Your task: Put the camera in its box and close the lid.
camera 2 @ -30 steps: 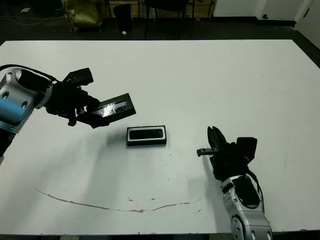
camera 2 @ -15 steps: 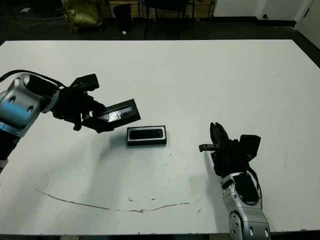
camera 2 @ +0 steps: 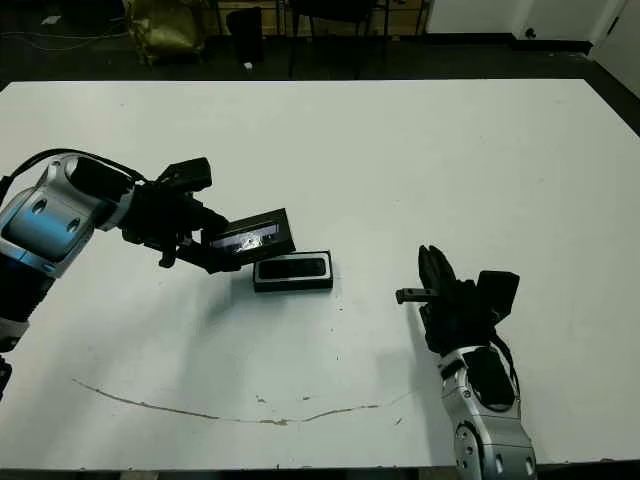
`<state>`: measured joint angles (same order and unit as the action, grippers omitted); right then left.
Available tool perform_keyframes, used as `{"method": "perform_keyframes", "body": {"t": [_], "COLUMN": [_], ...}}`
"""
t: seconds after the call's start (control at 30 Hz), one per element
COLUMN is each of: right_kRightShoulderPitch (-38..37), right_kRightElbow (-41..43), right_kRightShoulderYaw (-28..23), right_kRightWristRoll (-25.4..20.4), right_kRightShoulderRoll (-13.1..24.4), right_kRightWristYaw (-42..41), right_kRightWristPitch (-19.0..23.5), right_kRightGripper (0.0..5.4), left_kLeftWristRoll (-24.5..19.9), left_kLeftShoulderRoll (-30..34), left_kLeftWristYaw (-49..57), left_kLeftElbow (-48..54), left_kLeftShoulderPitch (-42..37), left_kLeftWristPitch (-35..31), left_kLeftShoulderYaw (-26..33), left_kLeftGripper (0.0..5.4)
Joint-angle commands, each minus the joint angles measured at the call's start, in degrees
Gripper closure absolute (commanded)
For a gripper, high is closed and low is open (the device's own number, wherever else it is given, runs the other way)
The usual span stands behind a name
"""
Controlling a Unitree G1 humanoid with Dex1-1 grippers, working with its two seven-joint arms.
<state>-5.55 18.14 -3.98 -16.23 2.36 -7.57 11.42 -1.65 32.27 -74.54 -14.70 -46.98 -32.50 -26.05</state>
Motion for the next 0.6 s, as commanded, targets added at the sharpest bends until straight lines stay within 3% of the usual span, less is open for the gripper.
{"method": "perform_keyframes", "body": {"t": [0.03, 0.6], "right_kRightShoulderPitch": [-1.0, -1.1], "right_kRightElbow": [-0.1, 0.4], "right_kRightShoulderYaw": [-0.2, -0.2], "right_kRightWristRoll": [0.4, 0.0], "right_kRightShoulderRoll": [0.4, 0.2], "right_kRightWristYaw": [0.2, 0.6], "right_kRightWristPitch": [0.4, 1.5], "right_kRightGripper": [5.40, 5.40], "left_kLeftWristRoll": [0.6, 0.0], "left_kLeftShoulderRoll": [-0.5, -4.2], "left_kLeftWristYaw": [0.2, 0.9], "left_kLeftElbow": [-0.7, -4.1], "left_kLeftShoulderPitch": [1.5, 2.4], "left_kLeftWristPitch": [1.0, 3.3], "left_kLeftShoulderYaw": [-0.8, -0.3], "left_kLeftGripper": [3.14, 3.14]}}
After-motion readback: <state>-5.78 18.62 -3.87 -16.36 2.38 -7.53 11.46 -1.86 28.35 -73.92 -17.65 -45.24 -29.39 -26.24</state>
